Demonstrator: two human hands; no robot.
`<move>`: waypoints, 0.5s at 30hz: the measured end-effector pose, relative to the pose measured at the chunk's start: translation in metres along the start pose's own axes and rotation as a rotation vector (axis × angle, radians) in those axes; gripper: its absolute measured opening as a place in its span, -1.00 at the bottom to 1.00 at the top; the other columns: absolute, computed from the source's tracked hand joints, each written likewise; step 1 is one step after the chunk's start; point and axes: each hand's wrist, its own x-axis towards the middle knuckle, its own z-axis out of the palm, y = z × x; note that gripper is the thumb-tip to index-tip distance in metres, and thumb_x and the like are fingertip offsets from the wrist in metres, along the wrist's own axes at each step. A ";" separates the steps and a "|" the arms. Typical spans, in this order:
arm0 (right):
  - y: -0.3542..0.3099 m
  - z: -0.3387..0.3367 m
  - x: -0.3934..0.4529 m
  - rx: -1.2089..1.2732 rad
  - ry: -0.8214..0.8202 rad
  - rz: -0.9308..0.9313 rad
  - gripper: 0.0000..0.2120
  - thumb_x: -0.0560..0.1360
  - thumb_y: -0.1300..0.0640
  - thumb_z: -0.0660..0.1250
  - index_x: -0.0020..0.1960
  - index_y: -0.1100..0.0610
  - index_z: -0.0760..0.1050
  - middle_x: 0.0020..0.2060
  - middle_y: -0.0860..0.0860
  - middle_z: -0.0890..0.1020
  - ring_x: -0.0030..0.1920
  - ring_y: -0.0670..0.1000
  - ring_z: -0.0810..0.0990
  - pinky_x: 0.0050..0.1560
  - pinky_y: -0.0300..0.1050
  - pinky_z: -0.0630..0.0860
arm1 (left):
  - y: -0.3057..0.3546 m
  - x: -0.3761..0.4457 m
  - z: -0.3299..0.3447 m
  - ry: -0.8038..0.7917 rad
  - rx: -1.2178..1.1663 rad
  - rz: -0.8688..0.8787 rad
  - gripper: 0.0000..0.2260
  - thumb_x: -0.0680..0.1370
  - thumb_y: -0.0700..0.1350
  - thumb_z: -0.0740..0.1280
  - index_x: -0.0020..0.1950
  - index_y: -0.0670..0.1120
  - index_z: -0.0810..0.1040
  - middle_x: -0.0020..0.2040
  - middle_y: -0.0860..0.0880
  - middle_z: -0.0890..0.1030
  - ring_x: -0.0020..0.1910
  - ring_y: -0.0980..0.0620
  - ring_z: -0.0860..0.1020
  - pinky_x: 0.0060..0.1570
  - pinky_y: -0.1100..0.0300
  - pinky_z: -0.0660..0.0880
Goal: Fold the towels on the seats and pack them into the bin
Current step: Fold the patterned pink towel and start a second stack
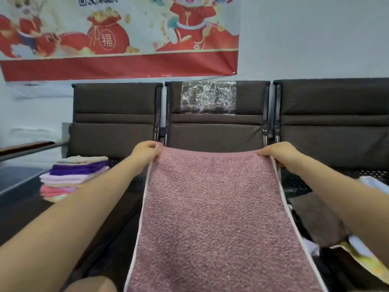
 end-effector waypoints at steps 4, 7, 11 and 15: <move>0.057 0.024 0.022 -0.205 -0.147 0.157 -0.86 0.46 0.29 0.40 -0.28 0.22 0.54 -0.68 0.00 0.32 -0.67 -0.08 0.24 -0.65 -0.41 0.10 | -0.052 0.007 0.037 -0.023 0.087 -0.108 -0.79 0.57 -0.31 0.25 0.16 -0.27 0.59 -0.32 -0.06 0.48 -0.38 0.09 0.36 -0.52 0.32 0.29; 0.082 0.040 0.038 -0.183 -0.126 0.182 -0.95 0.48 0.33 0.36 -0.12 0.32 0.58 -0.63 0.10 0.36 -0.63 -0.03 0.25 -0.66 -0.41 0.09 | -0.084 0.019 0.058 -0.011 0.091 -0.193 -0.79 0.56 -0.32 0.25 0.14 -0.28 0.60 -0.39 -0.02 0.44 -0.44 0.09 0.34 -0.55 0.30 0.31; 0.099 0.059 0.062 -0.158 -0.017 0.143 -0.89 0.47 0.35 0.36 -0.05 0.39 0.61 -0.74 -0.03 0.37 -0.74 -0.13 0.25 -0.67 -0.37 0.16 | -0.110 0.044 0.080 0.030 0.063 -0.150 -0.82 0.59 -0.23 0.27 0.11 -0.24 0.62 -0.08 -0.10 0.59 -0.10 0.00 0.51 -0.12 0.27 0.42; 0.126 0.076 0.088 -0.236 0.044 0.130 -0.86 0.49 0.33 0.35 0.03 0.25 0.62 -0.68 -0.11 0.47 -0.71 -0.19 0.37 -0.66 -0.37 0.28 | -0.137 0.060 0.100 0.035 0.120 -0.172 -0.85 0.57 -0.24 0.29 0.07 -0.18 0.62 -0.04 -0.08 0.58 0.03 -0.06 0.54 -0.02 0.17 0.43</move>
